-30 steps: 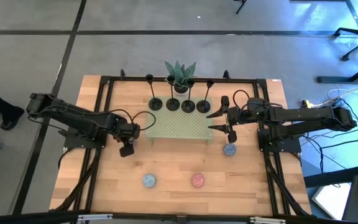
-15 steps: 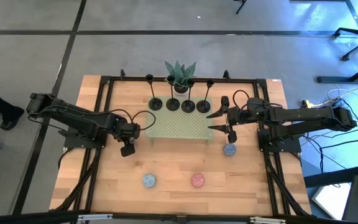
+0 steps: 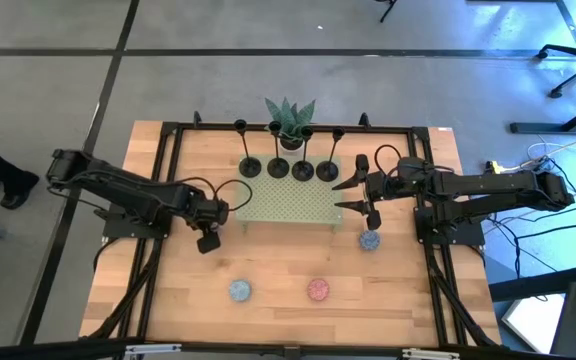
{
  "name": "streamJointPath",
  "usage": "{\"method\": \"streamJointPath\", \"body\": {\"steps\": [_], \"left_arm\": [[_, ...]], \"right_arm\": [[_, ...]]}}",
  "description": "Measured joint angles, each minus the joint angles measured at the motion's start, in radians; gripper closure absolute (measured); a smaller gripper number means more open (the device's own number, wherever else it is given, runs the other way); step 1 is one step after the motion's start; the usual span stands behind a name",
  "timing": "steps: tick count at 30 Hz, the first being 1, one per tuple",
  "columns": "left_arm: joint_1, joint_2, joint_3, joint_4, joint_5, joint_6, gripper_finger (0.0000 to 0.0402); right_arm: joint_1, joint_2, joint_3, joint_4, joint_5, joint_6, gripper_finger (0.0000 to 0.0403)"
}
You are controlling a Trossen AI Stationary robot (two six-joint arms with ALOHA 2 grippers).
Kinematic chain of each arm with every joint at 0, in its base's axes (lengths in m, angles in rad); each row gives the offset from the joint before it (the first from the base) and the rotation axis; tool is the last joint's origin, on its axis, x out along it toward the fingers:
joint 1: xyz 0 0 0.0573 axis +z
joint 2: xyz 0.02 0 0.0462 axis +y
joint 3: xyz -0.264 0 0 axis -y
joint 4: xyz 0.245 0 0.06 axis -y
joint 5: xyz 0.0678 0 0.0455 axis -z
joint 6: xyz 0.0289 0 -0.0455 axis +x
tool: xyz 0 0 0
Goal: Pick & Place candle stick holders
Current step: Put the red scented candle on the shelf
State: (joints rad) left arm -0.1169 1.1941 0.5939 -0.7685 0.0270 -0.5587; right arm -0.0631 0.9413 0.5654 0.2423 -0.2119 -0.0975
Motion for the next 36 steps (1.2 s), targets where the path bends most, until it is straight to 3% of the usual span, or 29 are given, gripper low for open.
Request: {"method": "streamJointPath", "body": {"steps": [20, 36], "left_arm": [[0.000, 0.061, 0.001, 0.001, 0.008, 0.065, 0.0106], [0.000, -0.090, 0.001, -0.029, 0.114, -0.116, 0.0106]], "right_arm": [[0.000, 0.000, 0.000, -0.015, 0.000, 0.003, 0.0203], [0.000, 0.000, 0.000, -0.015, 0.000, 0.003, 0.0204]]}}
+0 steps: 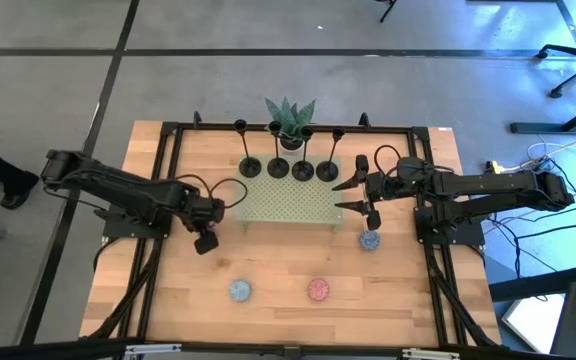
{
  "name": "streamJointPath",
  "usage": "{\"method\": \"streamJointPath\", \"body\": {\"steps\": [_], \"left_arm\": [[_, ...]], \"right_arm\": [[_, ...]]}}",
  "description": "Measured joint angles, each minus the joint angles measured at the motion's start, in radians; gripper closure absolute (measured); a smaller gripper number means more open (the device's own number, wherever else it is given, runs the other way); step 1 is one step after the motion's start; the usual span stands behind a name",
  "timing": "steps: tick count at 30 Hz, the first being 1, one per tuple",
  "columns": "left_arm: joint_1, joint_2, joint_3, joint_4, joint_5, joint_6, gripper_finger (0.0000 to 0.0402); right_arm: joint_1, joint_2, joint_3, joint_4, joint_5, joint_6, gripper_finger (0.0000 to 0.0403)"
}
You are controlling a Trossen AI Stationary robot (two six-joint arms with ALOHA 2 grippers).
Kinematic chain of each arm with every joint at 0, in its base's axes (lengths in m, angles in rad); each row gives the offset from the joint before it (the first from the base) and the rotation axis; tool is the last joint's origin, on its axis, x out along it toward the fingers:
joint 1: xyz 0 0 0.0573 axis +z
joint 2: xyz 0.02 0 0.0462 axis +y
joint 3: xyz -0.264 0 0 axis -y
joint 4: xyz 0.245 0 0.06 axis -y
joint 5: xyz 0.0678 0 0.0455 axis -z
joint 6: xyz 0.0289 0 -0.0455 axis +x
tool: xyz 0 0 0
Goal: Pick & Place candle stick holders
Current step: Put the red scented candle on the shelf
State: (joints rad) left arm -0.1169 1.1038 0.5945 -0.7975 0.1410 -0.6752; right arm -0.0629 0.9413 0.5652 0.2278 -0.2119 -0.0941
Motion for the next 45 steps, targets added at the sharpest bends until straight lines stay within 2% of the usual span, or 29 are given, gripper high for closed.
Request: {"method": "streamJointPath", "body": {"steps": [6, 13, 16, 22, 27, 33, 39, 45], "left_arm": [[0.000, -0.082, 0.042, -0.043, 0.002, -0.022, 0.0106], [0.000, -0.129, 0.186, -0.122, -0.024, -0.019, 0.0105], [0.000, -0.126, 0.263, -0.147, -0.088, 0.014, 0.0104], [0.000, -0.111, 0.364, -0.145, -0.295, 0.118, 0.0103], [0.000, -0.077, 0.368, -0.147, -0.387, 0.190, 0.0103], [0.000, -0.014, 0.367, -0.125, -0.386, 0.327, 0.0103], [0.002, 0.032, 0.367, 0.012, -0.388, 0.454, 0.0102], [0.002, 0.066, 0.368, 0.038, -0.444, 0.514, 0.0102]], "right_arm": [[0.000, 0.000, 0.000, 0.000, 0.000, 0.000, 0.0204], [0.000, 0.000, 0.000, 0.000, 0.000, 0.000, 0.0204], [0.000, 0.000, 0.000, 0.001, 0.000, 0.000, 0.0204], [0.000, 0.000, 0.000, 0.001, 0.000, 0.000, 0.0204], [0.000, 0.000, 0.000, 0.001, 0.000, 0.000, 0.0204], [0.000, 0.000, 0.000, 0.001, 0.000, 0.000, 0.0204], [0.000, 0.000, 0.000, 0.001, 0.000, 0.000, 0.0204], [0.000, 0.000, 0.000, 0.001, 0.000, 0.000, 0.0204]]}}
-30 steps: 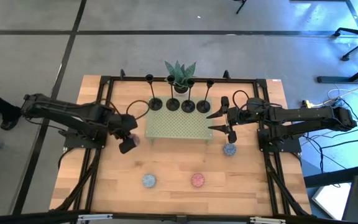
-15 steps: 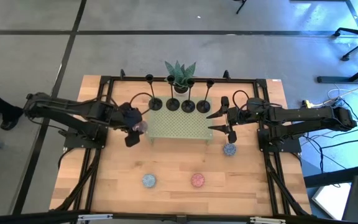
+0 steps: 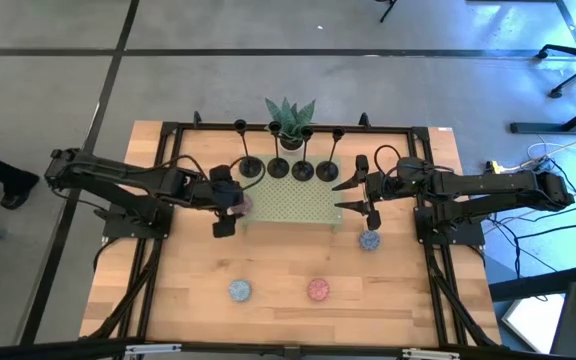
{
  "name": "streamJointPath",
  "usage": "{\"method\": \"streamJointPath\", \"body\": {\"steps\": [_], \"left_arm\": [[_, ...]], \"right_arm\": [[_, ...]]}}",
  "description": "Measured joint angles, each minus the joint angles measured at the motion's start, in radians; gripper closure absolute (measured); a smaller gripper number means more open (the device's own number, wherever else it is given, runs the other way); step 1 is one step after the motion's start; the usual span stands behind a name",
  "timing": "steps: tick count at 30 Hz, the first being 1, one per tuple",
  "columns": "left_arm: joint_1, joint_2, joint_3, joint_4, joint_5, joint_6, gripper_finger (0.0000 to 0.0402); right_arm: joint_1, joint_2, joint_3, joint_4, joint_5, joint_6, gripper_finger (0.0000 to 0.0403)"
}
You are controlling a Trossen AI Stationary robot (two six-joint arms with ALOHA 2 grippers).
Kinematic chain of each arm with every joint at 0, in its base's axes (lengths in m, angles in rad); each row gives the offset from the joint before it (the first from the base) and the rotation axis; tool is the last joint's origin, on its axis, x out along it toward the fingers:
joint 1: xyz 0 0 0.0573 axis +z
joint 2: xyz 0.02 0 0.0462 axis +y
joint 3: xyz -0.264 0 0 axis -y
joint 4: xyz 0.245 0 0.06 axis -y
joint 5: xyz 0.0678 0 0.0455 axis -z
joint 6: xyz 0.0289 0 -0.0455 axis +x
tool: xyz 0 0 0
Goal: Pick & Place candle stick holders
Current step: Put the red scented candle on the shelf
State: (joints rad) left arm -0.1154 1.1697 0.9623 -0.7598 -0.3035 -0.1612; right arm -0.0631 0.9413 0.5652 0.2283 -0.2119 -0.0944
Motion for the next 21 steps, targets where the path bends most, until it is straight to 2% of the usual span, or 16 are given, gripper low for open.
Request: {"method": "streamJointPath", "body": {"steps": [7, 17, 21], "left_arm": [[0.000, 0.021, 0.001, 0.007, -0.064, 0.000, 0.0102], [0.000, 0.021, 0.002, 0.006, -0.034, 0.003, 0.0102], [0.000, 0.021, 0.002, 0.006, -0.026, 0.055, 0.0096]], "right_arm": [[0.000, 0.000, 0.000, 0.000, 0.000, 0.000, 0.0204], [0.000, 0.000, 0.000, 0.000, 0.000, 0.000, 0.0203], [0.000, 0.000, 0.000, 0.000, 0.000, 0.000, 0.0203]]}}
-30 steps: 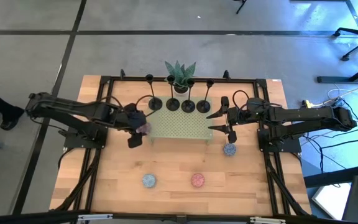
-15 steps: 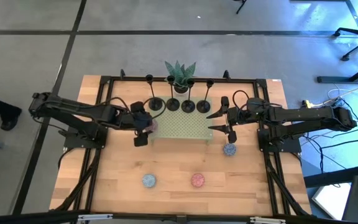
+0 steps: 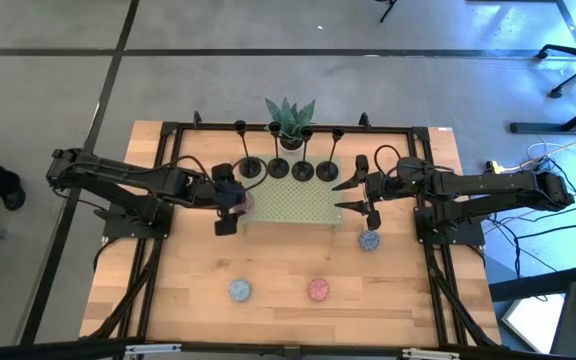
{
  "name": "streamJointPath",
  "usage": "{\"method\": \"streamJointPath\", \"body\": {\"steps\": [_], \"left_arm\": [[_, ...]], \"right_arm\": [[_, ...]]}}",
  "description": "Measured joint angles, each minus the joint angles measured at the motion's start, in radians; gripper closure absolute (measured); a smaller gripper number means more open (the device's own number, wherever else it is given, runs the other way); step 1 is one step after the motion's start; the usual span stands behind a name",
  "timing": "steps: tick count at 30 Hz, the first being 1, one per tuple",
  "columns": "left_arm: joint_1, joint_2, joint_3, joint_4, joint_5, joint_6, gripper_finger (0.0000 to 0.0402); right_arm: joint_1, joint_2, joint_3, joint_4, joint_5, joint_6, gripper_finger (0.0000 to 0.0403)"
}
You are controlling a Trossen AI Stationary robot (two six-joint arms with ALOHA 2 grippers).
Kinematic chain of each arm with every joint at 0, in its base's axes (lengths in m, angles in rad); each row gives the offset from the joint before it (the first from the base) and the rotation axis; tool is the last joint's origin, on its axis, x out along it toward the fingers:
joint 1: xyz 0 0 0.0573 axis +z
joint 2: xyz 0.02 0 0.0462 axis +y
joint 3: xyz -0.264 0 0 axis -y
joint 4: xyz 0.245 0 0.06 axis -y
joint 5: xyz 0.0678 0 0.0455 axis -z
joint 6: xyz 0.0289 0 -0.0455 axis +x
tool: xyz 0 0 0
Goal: Pick & Place candle stick holders
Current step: Put the red scented candle on the shelf
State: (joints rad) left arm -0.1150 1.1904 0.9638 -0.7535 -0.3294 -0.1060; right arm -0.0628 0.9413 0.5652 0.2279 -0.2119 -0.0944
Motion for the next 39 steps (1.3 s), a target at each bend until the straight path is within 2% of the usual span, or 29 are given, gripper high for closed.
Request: {"method": "streamJointPath", "body": {"steps": [13, 25, 39], "left_arm": [[-0.001, 0.002, -0.003, 0.081, 0.018, 0.075, 0.0090], [0.002, 0.018, -0.003, 0.077, 0.015, 0.039, 0.0088], [0.065, 0.045, 0.000, 0.080, 0.060, 0.022, 0.0088]], "right_arm": [[0.000, 0.000, 0.000, 0.000, 0.000, 0.000, 0.0203], [0.000, 0.000, 0.000, 0.000, 0.000, 0.000, 0.0203], [0.000, 0.000, 0.000, 0.000, 0.000, 0.000, 0.0203]]}}
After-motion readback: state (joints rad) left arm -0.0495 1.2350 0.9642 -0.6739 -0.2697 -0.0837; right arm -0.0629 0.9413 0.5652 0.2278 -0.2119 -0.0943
